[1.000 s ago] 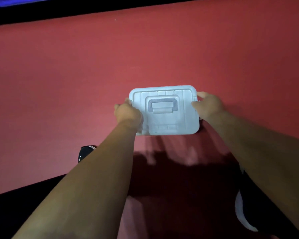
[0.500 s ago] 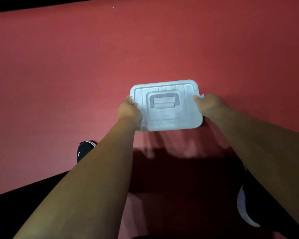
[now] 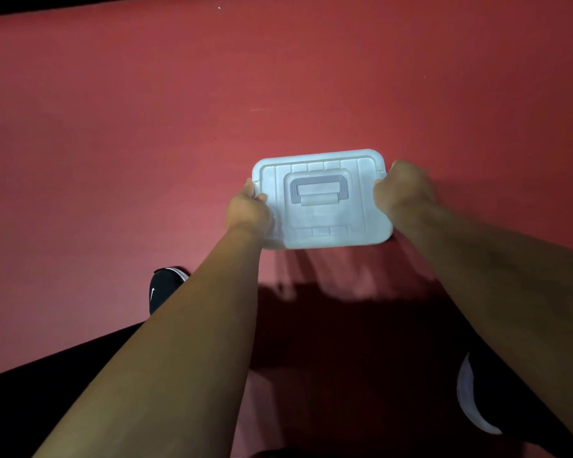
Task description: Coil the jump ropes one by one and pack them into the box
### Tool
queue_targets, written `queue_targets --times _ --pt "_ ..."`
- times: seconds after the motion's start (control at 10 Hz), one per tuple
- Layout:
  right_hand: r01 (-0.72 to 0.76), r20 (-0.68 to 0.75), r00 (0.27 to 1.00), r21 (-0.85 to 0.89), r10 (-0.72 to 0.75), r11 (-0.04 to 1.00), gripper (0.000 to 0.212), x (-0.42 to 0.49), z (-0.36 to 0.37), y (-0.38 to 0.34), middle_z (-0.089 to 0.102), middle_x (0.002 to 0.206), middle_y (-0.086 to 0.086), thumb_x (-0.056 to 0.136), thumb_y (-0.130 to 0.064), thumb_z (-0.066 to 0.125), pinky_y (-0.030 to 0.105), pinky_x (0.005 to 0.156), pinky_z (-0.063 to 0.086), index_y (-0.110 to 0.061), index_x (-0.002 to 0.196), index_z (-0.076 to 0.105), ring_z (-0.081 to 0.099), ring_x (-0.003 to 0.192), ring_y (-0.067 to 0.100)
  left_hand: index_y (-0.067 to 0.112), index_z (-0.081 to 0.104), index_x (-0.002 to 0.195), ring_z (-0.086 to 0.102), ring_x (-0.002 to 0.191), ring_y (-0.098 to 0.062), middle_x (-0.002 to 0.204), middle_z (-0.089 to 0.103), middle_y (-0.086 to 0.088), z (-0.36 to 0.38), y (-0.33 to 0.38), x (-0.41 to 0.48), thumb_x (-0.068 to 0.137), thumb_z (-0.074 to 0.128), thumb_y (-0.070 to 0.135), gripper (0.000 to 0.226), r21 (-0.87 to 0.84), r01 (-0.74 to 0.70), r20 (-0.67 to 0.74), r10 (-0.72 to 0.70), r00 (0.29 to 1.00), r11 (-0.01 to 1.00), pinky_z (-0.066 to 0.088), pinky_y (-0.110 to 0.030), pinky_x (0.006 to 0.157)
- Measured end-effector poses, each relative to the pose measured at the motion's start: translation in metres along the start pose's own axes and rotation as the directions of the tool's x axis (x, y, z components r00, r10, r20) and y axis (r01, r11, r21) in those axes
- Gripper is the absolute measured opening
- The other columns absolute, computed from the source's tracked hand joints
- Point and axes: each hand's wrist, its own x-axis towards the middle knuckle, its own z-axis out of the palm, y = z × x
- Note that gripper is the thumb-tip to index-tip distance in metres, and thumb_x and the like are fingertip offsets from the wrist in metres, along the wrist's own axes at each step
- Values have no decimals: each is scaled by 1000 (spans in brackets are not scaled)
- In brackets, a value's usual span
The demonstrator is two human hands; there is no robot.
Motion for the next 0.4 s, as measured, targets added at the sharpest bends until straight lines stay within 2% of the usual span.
queue_targets --times 0.1,0.2,0.3,0.4 --pt "2 -11 1000 11 -2 1000 30 -2 3 0 65 134 19 103 -19 57 43 95 52 -7 130 60 62 125 42 21 40 160 54 134 -10 155 52 5 -2 1 3 109 43 5 54 88 -15 6 15 1000 996 27 -2 83" --pt "-3 -2 1000 72 3 997 30 -3 4 4 66 133 20 103 -22 58 44 96 52 -6 129 58 62 124 42 23 39 161 56 134 -27 151 55 -6 -10 6 0 107 47 18 55 342 -119 13 121 993 932 45 -26 100" --pt "-13 58 998 112 7 994 33 -5 2 8 68 129 22 99 -19 59 38 87 49 -3 127 62 65 120 42 16 46 151 48 132 -38 145 47 -14 -17 15 -12 98 48 17 54 550 -174 4 206 979 817 45 -48 110" --pt "9 118 993 119 -24 993 33 -12 -11 6 72 120 22 97 -22 58 33 76 42 -2 120 70 68 108 42 9 57 138 48 130 -38 142 48 -15 -23 35 -30 90 49 7 49 512 -243 12 276 961 824 46 -45 108"
